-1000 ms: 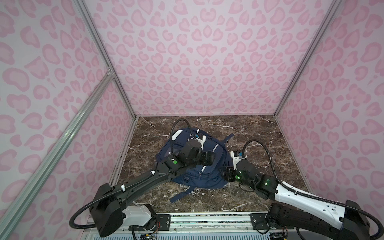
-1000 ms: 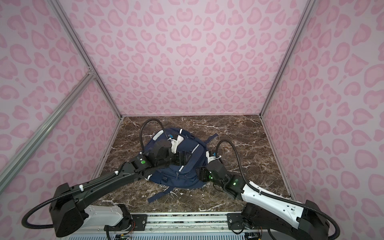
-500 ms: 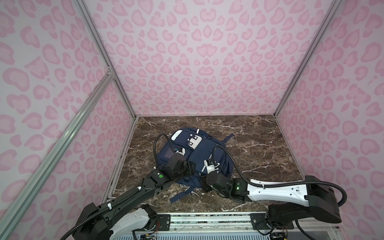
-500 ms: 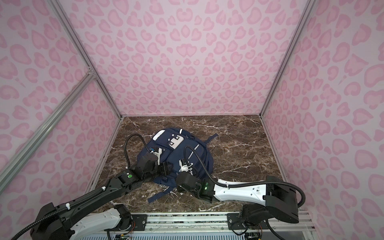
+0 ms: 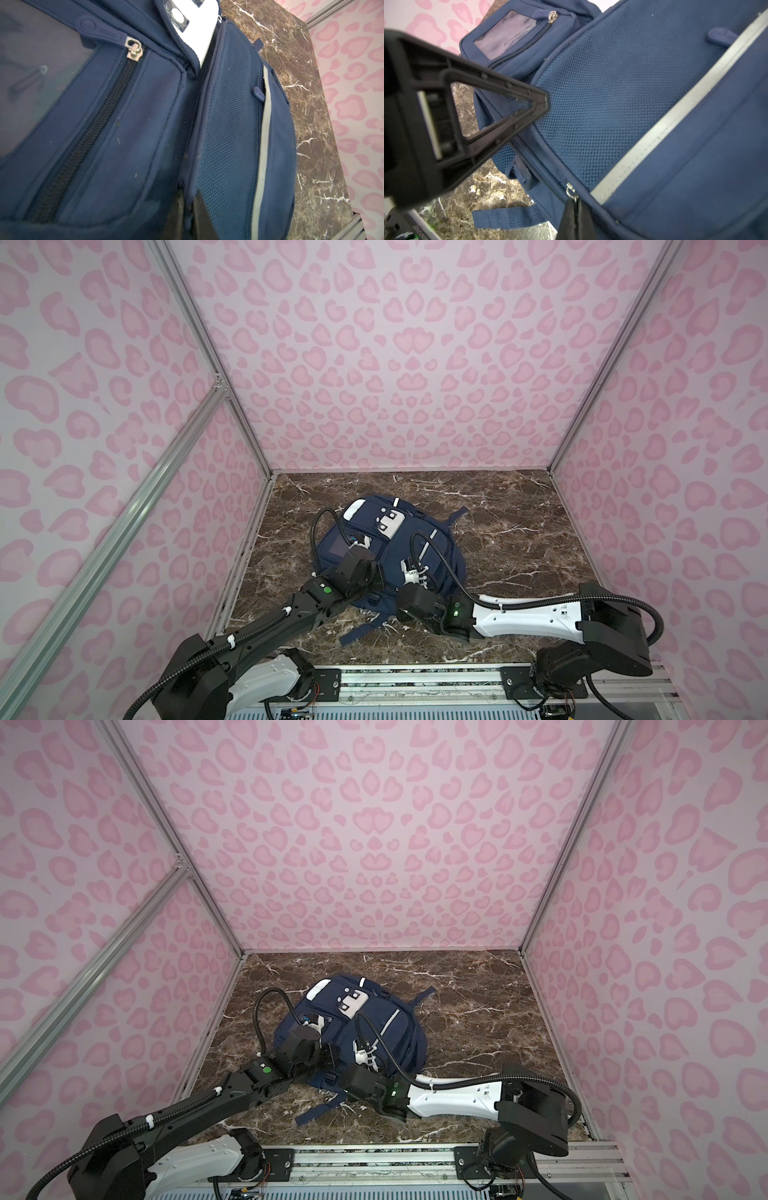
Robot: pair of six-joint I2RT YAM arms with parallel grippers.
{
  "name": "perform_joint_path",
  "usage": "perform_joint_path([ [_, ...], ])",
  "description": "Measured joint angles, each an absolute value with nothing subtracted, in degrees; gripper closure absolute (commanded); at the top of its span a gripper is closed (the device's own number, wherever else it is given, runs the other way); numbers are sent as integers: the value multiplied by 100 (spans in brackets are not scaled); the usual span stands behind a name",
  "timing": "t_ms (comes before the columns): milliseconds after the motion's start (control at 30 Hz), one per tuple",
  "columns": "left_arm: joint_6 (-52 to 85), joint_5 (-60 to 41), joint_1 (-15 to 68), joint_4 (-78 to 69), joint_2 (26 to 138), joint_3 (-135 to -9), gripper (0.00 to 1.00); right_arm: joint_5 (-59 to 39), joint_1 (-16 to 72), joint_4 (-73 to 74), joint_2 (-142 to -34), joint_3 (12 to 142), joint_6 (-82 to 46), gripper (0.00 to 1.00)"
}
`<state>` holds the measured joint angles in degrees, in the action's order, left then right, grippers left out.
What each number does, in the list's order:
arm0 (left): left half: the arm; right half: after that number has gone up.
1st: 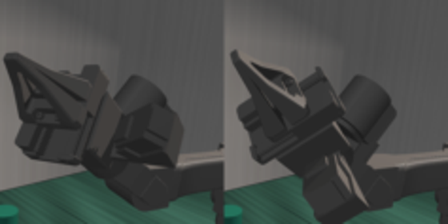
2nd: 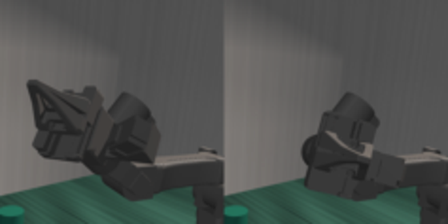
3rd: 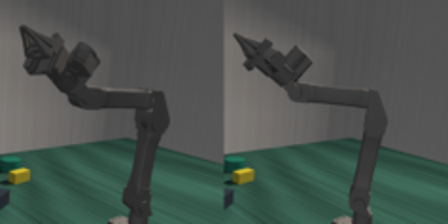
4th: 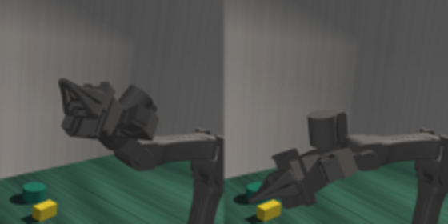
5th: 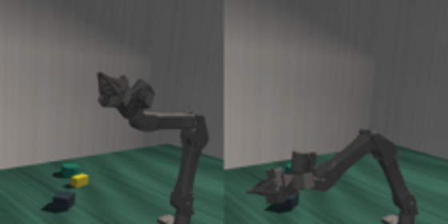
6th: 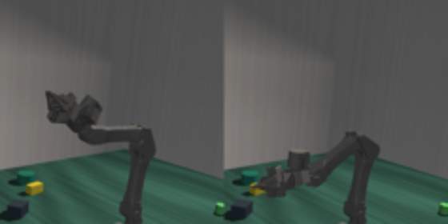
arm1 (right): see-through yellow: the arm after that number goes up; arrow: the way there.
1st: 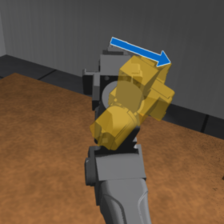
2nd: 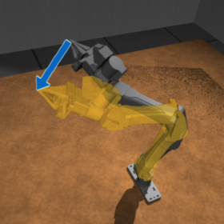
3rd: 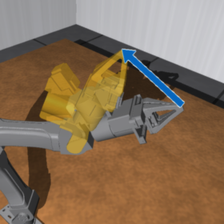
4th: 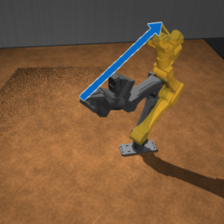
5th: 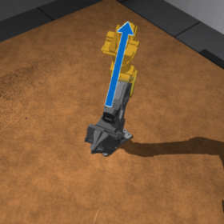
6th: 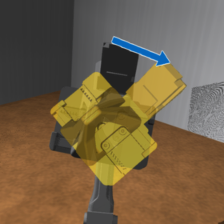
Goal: Pack the student bag
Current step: 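Grasp the front pocket zipper pull with the right gripper while left holds the bag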
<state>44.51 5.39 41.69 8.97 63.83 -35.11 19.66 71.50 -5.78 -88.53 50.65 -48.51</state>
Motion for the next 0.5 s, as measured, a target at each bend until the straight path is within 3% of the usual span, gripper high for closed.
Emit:
perform_joint_path([
  [333, 4451, 434, 4023, 711, 6523, -3450, 97, 1920, 7004, -943, -8141, 4644, -4768, 100],
  [500, 4429, 309, 3918, 523, 6536, -3308, 97, 1608, 6307, -1052, -7330, 3918, -4510, 100],
])
